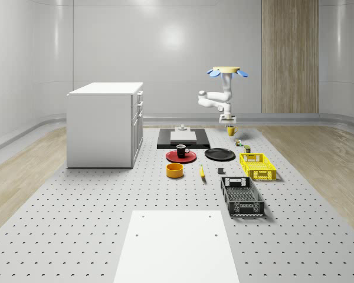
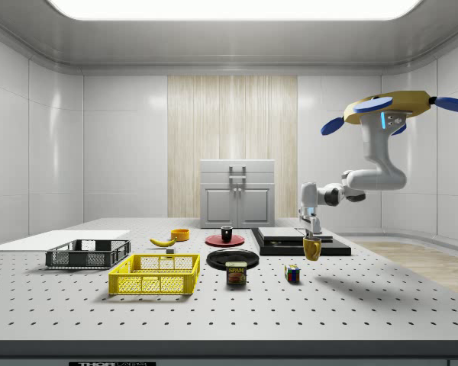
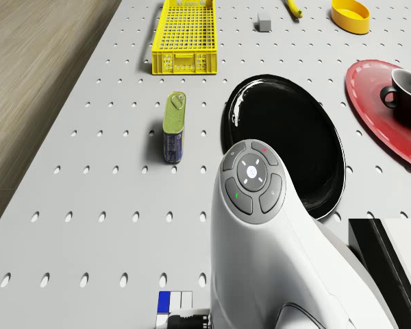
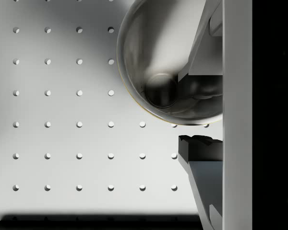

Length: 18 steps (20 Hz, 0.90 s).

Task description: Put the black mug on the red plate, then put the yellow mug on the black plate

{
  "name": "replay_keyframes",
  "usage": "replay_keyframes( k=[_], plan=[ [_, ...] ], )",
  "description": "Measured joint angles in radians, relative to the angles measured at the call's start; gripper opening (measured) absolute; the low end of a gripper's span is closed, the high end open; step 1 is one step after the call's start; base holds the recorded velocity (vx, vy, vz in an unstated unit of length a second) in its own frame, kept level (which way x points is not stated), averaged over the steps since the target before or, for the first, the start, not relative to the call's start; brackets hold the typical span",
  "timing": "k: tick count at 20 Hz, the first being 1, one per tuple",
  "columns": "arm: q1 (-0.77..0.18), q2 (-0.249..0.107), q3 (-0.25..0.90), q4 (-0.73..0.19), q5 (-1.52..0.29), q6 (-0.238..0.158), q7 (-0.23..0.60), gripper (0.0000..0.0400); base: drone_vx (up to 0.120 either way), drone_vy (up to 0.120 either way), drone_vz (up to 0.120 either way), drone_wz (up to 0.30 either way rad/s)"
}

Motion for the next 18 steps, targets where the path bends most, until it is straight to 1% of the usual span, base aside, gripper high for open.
replay_keyframes(
  k=[18],
  plan=[
    [-0.003, -0.009, 0.001, 0.000, 0.004, 0.008, 0.002, 0.0110, 0.120, -0.120, 0.000, 0.000]
  ],
)
